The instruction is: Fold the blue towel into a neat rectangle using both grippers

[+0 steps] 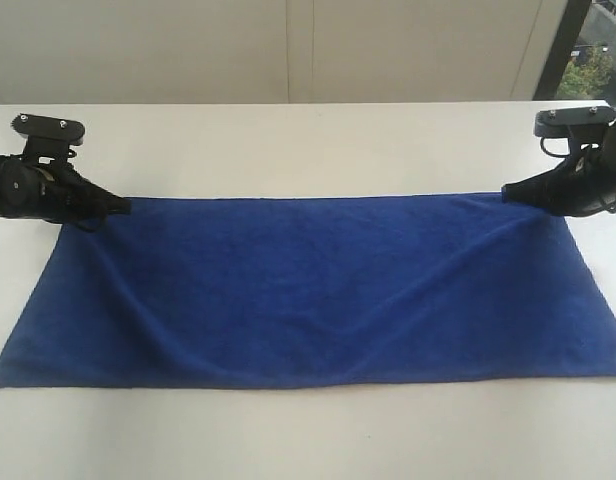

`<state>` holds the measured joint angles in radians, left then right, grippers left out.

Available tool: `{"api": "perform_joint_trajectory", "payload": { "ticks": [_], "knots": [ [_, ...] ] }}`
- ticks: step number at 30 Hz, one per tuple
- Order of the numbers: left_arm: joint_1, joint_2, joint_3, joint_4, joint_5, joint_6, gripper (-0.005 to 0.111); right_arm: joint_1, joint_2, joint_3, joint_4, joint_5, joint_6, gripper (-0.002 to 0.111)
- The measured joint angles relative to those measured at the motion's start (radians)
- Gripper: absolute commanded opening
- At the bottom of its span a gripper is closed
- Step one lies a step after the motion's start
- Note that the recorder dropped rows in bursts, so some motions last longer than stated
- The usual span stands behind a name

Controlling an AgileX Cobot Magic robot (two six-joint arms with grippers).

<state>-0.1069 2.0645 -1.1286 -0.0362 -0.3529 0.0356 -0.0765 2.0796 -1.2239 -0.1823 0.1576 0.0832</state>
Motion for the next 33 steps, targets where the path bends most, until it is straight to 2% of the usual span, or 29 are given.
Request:
{"api": "perform_joint_trajectory", "payload": {
  "ticks": [6,11,15,22,27,29,33],
  "knots": [
    [0.0,-0.048,0.0,0.0,0.025,0.011,0.003,0.022,-0.064,0.006,0.004,0.002,-0.008,0.0],
    [0.0,-0.063,0.0,0.0,0.055,0.011,0.024,0.028,-0.066,0.01,0.004,0.004,-0.008,0.0],
    [0.0,-0.105,0.0,0.0,0.105,0.041,0.033,0.028,-0.066,0.01,0.004,0.004,-0.008,0.0],
    [0.008,-0.214,0.0,0.0,0.256,0.093,0.034,0.028,-0.103,0.011,0.008,0.069,-0.013,0.0],
    [0.016,-0.276,0.0,0.0,0.443,0.093,0.033,0.032,-0.169,0.048,0.008,0.153,-0.005,0.0],
    [0.016,-0.295,0.0,0.0,0.529,0.093,0.028,0.039,-0.201,0.078,0.008,0.172,-0.005,0.0],
    [0.017,-0.339,0.004,-0.009,0.66,0.093,0.009,0.05,-0.289,0.169,0.02,0.185,0.0,0.0]
  ]
}}
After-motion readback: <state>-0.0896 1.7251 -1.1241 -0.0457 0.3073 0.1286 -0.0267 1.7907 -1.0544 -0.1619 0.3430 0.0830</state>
